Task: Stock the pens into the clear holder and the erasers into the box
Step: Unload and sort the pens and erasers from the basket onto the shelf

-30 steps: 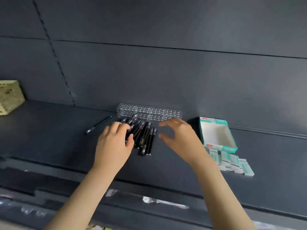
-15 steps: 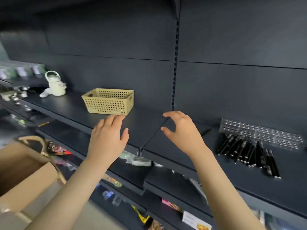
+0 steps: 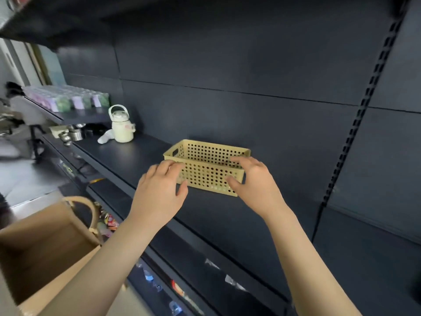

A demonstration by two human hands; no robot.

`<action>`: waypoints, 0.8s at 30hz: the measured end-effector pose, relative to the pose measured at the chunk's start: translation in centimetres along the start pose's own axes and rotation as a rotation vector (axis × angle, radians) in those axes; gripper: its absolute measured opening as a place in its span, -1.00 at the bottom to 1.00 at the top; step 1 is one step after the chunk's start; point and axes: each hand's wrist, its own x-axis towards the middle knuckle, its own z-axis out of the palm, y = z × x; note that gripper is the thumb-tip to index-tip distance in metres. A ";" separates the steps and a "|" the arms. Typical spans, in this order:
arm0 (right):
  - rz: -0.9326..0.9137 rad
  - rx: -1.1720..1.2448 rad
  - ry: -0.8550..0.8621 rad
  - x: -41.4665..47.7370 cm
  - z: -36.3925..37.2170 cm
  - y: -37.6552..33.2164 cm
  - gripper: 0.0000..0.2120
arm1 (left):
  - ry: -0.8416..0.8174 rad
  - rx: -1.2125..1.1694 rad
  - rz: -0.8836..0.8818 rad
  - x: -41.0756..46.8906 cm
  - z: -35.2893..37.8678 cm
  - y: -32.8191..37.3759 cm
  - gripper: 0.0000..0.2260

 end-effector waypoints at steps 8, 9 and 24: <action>-0.015 -0.063 -0.041 11.3 6.5 -0.1 -0.63 | -0.068 -0.029 -0.059 8.9 5.2 -8.1 -0.59; -0.011 -0.094 -0.041 12.3 7.1 0.1 -0.64 | -0.067 -0.040 -0.052 10.0 5.9 -8.9 -0.60; 0.352 -0.211 -0.164 23.0 17.4 2.6 -0.65 | -0.251 -0.278 0.228 26.9 17.8 -16.0 -0.58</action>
